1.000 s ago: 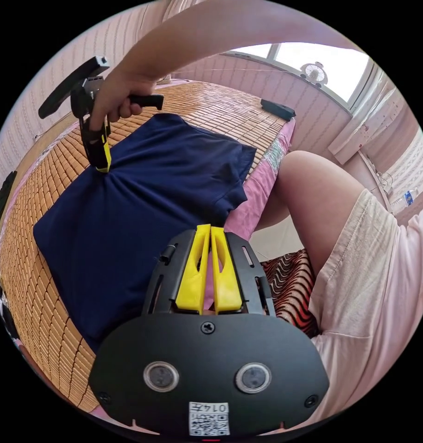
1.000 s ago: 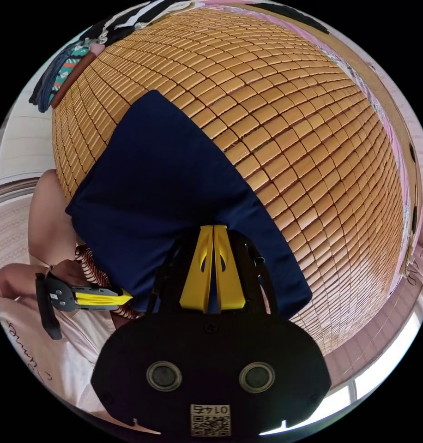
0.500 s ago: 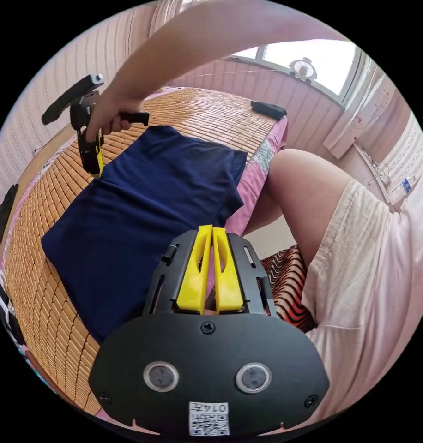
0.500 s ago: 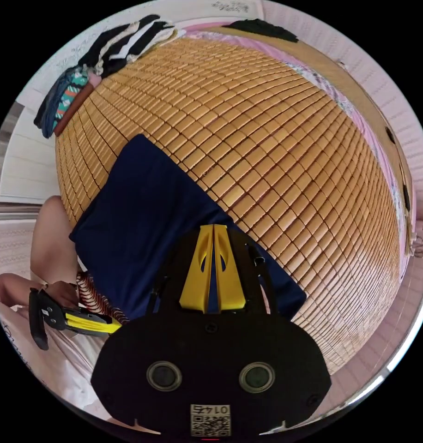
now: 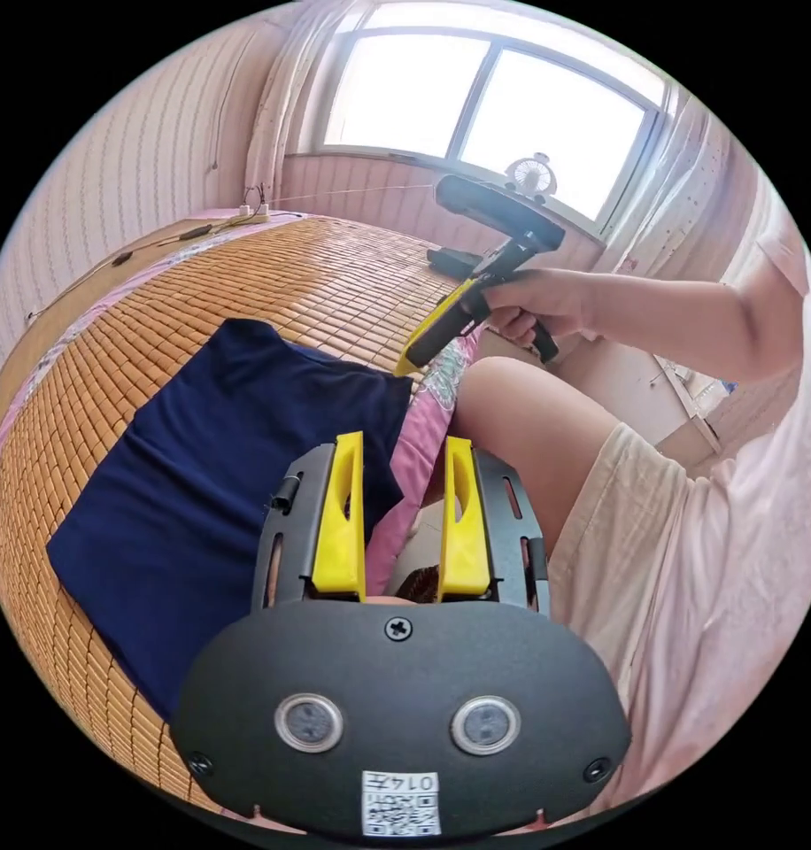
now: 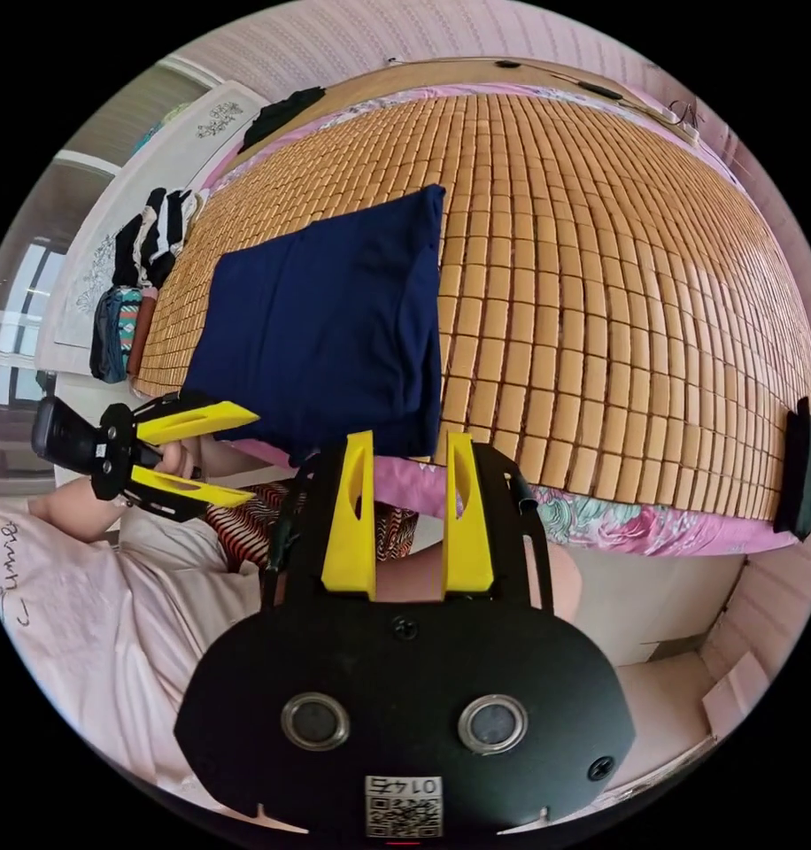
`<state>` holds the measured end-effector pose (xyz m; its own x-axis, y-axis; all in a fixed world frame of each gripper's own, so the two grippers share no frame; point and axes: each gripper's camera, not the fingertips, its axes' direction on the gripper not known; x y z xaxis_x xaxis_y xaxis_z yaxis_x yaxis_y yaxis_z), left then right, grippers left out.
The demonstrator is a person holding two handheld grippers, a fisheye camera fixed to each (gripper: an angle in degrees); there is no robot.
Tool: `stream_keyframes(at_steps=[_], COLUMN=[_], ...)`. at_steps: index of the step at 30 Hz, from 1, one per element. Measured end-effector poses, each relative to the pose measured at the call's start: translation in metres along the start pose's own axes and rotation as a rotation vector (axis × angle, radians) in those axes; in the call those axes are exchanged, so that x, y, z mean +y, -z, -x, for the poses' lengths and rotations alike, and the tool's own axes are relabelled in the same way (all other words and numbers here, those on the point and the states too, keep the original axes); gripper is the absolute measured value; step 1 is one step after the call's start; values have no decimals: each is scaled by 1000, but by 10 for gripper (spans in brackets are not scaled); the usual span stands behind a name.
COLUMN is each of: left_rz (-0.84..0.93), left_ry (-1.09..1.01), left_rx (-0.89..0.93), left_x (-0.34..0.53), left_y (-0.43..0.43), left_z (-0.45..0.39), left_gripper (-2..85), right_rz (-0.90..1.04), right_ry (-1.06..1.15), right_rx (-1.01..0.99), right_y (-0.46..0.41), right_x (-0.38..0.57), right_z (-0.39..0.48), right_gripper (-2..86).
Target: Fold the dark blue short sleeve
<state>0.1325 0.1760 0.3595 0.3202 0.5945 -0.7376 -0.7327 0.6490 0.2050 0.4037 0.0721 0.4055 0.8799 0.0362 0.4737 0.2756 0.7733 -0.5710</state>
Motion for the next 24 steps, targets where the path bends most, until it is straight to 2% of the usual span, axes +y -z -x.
stream_keyframes(at_steps=[4,11,14,15,19,22,24], left_rz=[23,98,109,115,68,40,31], left_ry=[11,-19,-24,-1,60,68,61], left_rx=[-38,-37,-47,-59,-6,5,16], left_x=[-20,-47,-55,-57,-53,-48,-45], left_y=[-27,-62,-66,-64,-46,-31,-23], left_z=[4,8,10,14,25,25,23], left_gripper=[163,163,106,59,20,15,14], right_rz=[7,-182,-245,-269,-436,-405,-385], right_ry=[-23,-78,-79,-91,-282,-351,-353], right_rx=[-92,-494,-590,-607,-749,-757,-815], right_y=[9,56,66,68,72,62,53], right_x=[11,61,78,82,112,111,105], right_z=[-38,-113,-138,-145,-206,-231,-238], right_gripper=[26,6,8,9,39,136,168])
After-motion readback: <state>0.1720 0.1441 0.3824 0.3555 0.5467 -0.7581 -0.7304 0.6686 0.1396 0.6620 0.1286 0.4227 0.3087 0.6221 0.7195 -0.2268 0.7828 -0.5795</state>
